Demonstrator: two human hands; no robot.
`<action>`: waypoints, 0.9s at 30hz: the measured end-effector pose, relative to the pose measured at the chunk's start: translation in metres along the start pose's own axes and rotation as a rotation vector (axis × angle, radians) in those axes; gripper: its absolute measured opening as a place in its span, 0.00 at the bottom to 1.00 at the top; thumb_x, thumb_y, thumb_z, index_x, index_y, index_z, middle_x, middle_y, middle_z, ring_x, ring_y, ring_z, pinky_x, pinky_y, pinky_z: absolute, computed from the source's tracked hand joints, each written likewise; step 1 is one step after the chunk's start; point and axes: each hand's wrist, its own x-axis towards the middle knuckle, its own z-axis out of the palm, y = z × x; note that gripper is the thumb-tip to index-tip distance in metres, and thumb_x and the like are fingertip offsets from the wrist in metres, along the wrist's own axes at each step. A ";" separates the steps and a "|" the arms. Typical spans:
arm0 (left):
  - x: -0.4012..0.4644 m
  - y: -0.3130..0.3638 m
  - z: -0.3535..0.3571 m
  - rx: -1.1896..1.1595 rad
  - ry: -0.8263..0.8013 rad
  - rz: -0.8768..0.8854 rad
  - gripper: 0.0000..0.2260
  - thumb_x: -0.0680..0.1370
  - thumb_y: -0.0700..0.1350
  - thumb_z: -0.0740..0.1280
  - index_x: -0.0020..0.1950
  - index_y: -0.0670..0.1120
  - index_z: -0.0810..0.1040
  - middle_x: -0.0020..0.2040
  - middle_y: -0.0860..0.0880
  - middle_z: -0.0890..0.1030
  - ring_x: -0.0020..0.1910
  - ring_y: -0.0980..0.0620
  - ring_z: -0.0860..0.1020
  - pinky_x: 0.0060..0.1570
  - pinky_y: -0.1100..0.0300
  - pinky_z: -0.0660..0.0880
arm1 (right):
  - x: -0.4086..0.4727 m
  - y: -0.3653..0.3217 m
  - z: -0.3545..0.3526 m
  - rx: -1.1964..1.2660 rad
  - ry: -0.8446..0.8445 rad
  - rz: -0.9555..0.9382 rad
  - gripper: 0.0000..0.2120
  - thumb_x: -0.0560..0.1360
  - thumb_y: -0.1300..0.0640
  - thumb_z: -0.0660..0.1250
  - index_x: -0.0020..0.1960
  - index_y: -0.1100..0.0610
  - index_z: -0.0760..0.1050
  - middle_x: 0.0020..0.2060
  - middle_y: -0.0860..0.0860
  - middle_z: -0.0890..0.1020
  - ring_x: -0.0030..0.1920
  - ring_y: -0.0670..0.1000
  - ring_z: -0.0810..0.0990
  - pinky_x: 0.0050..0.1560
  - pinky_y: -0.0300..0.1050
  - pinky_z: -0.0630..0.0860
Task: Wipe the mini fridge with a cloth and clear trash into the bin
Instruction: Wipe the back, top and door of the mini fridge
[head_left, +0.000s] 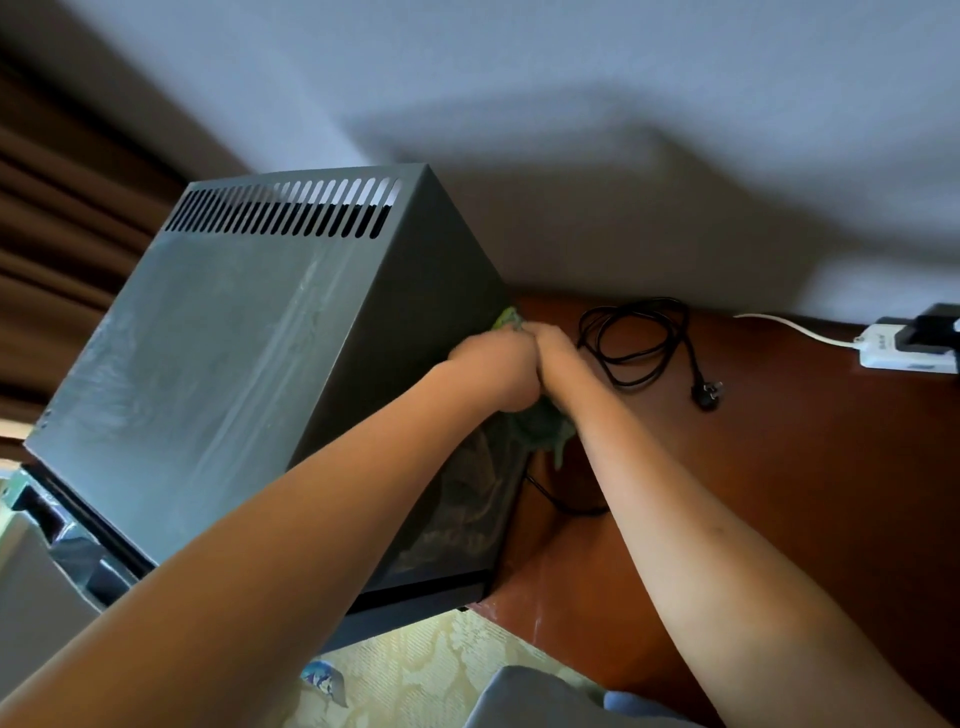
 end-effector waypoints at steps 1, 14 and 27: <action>-0.002 0.002 -0.002 0.030 -0.050 -0.003 0.19 0.81 0.43 0.62 0.73 0.43 0.72 0.65 0.43 0.77 0.61 0.42 0.78 0.55 0.49 0.76 | -0.008 -0.003 -0.003 -0.049 -0.032 0.071 0.17 0.82 0.52 0.61 0.63 0.62 0.77 0.46 0.56 0.78 0.39 0.55 0.76 0.33 0.43 0.70; 0.020 0.003 0.011 0.061 -0.018 0.043 0.27 0.80 0.41 0.64 0.79 0.43 0.63 0.75 0.41 0.68 0.66 0.41 0.75 0.62 0.46 0.76 | 0.005 0.015 -0.008 0.076 -0.022 -0.017 0.16 0.81 0.49 0.60 0.56 0.58 0.81 0.46 0.56 0.83 0.47 0.56 0.82 0.47 0.46 0.76; 0.035 0.010 0.016 0.015 0.020 0.035 0.35 0.81 0.40 0.63 0.83 0.42 0.49 0.84 0.43 0.44 0.81 0.41 0.53 0.74 0.41 0.66 | 0.019 0.006 -0.013 0.073 -0.039 -0.079 0.17 0.82 0.48 0.61 0.60 0.57 0.80 0.46 0.53 0.83 0.48 0.53 0.82 0.50 0.47 0.77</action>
